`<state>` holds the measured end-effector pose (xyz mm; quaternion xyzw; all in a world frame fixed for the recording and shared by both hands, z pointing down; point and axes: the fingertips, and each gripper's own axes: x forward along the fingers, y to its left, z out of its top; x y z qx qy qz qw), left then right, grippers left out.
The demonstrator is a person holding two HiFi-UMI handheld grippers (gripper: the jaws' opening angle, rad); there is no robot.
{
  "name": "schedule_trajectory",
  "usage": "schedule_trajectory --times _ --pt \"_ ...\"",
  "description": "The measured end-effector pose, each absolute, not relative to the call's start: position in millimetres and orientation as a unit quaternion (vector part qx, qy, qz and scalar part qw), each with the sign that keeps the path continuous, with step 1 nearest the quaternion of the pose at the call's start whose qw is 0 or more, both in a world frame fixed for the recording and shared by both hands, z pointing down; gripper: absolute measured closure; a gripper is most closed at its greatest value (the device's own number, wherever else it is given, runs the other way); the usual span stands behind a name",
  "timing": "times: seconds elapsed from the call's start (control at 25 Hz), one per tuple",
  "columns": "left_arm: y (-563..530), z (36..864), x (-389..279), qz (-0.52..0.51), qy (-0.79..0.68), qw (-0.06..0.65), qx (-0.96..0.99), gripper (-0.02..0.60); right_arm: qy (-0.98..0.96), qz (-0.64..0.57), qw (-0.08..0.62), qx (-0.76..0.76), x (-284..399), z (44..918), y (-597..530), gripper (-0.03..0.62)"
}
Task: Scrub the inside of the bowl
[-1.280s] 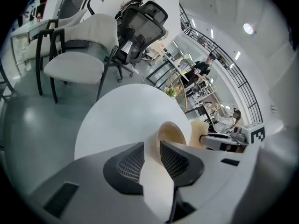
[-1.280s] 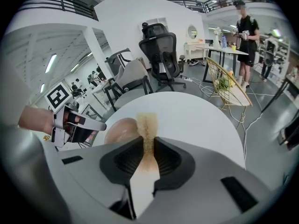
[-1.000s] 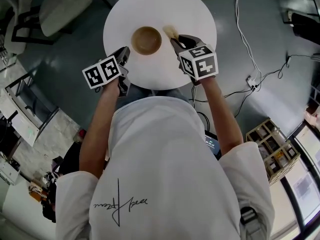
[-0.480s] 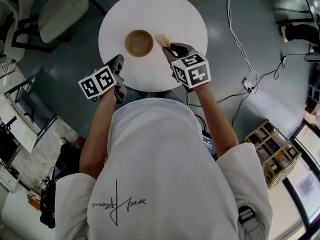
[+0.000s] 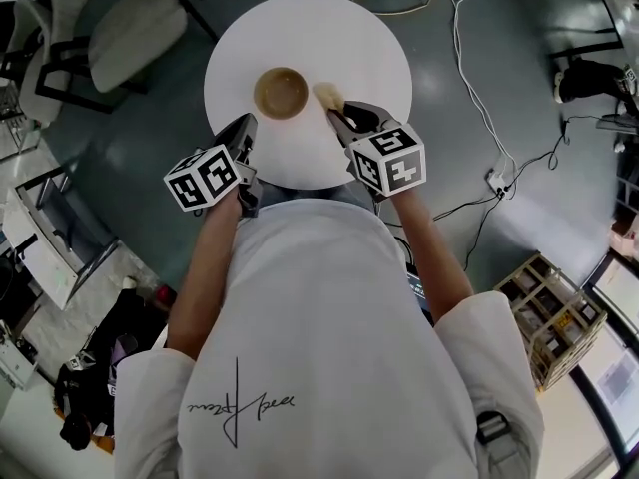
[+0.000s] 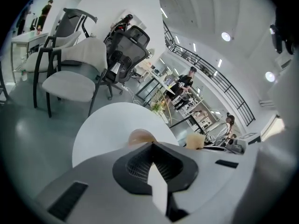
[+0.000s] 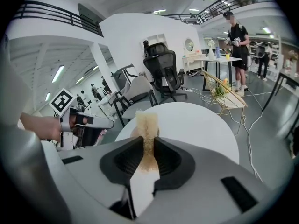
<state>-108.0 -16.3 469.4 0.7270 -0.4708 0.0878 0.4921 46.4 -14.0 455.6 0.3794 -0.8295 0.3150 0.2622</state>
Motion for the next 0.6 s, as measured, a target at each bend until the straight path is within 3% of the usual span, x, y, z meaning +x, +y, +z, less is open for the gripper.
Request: schedule_trajectory --times 0.6 --pt "-3.1 408.3 -86.8 0.031 -0.460 0.459 0.759 0.575 -0.870 0.275 0.214 0.350 32.7 402.6 2.4 0.510"
